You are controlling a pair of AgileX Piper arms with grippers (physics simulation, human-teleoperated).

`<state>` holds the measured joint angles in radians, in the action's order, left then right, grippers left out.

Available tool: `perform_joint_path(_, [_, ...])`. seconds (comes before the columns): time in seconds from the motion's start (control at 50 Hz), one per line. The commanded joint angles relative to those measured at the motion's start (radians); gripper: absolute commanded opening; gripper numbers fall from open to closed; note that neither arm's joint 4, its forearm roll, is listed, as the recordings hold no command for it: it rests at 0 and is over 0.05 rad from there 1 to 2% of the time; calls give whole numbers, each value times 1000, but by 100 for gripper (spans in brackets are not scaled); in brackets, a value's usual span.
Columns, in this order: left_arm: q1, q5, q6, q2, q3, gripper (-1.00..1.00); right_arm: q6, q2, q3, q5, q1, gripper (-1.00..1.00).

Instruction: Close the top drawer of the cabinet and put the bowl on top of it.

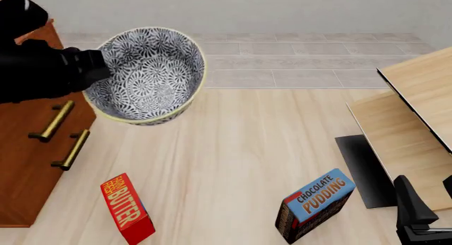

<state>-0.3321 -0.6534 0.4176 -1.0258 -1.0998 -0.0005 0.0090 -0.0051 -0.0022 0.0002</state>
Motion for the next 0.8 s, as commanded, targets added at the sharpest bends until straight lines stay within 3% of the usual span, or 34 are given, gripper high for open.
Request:
perform_joint_path(0.02, [36, -97, -14, 64, -66, -100, 0, -2, 1, 0, 0, 100])
perform_joint_path(0.8, [160, -252, 1, 93, -261, -100, 0, -1, 1, 1, 0, 100])
